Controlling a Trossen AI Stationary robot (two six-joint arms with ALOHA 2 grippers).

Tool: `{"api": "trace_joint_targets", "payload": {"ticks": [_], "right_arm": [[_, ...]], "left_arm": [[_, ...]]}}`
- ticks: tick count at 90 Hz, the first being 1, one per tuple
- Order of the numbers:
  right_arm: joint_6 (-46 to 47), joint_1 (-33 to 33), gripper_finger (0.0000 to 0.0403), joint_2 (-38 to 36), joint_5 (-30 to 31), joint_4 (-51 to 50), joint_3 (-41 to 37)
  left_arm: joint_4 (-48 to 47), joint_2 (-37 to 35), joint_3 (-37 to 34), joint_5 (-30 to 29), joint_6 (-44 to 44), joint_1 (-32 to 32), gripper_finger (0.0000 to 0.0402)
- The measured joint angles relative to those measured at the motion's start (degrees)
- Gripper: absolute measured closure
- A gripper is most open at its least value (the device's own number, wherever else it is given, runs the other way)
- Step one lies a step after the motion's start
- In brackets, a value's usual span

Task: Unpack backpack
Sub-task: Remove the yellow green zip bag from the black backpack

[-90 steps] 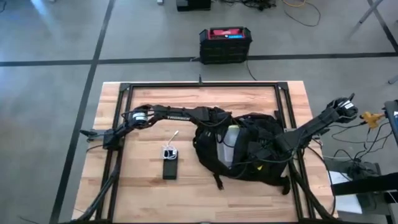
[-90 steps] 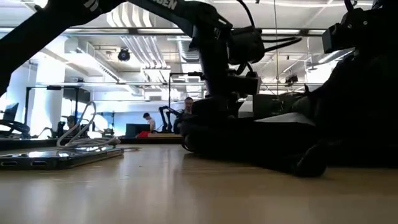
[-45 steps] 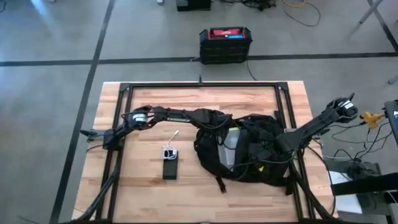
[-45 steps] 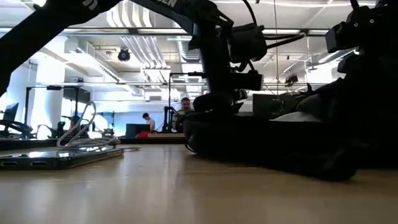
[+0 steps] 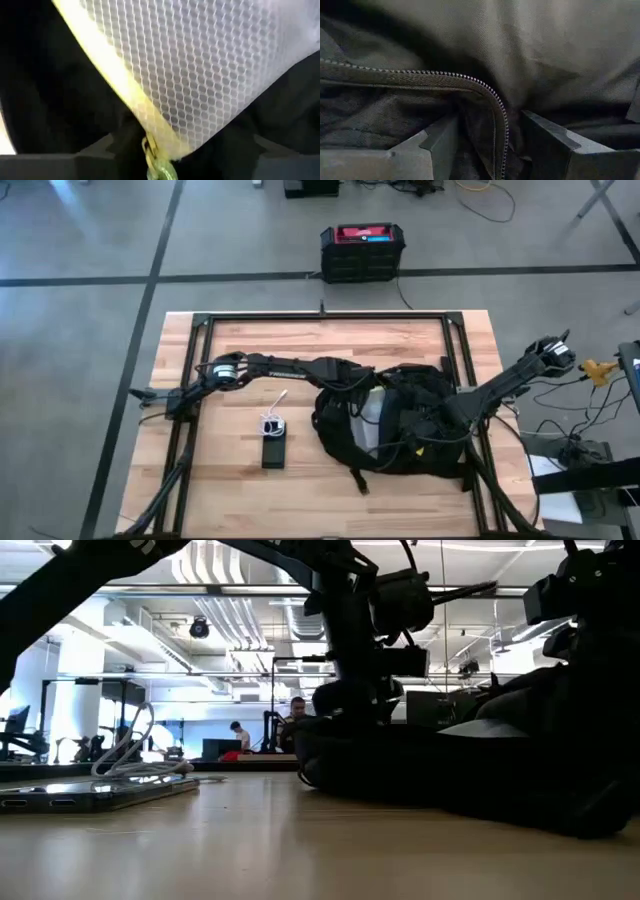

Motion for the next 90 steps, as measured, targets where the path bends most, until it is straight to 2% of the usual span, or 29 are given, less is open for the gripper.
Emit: {"api": "trace_joint_targets", "payload": {"ticks": [15, 28, 34, 42, 58, 74, 90], "right_arm": [[-0.17, 0.00, 0.0204, 0.00, 0.14, 0.05, 0.00], [-0.17, 0.00, 0.0204, 0.00, 0.22, 0.13, -0.02], [-0.16, 0.00, 0.0204, 0.00, 0.24, 0.15, -0.08], [-0.16, 0.00, 0.0204, -0.04, 0.36, 0.23, -0.20], [-0.23, -0.02, 0.0204, -0.04, 0.80, 0.45, -0.31], [-0.30, -0.04, 0.0204, 0.00, -0.71, -1.31, 0.68], [0.88, 0.23, 0.0204, 0.02, -2.74, -10.94, 7.17]], "left_arm": [[1.39, 0.04, -0.28, -0.09, 0.55, -0.33, 0.0163], [2.46, 0.33, -0.57, -0.17, -1.26, -0.36, 0.0169], [3.93, 0.33, -0.59, -0.17, -3.22, -0.36, 0.0189], [5.28, 0.31, -0.53, -0.13, -5.65, -0.36, 0.0236], [5.12, 0.31, -0.27, 0.14, -8.65, -0.40, 0.0375], [3.21, -0.17, 0.11, -0.15, -11.07, -1.19, 0.0389], [0.39, -3.34, 1.08, -1.49, -12.60, -1.86, 0.0392]]}}
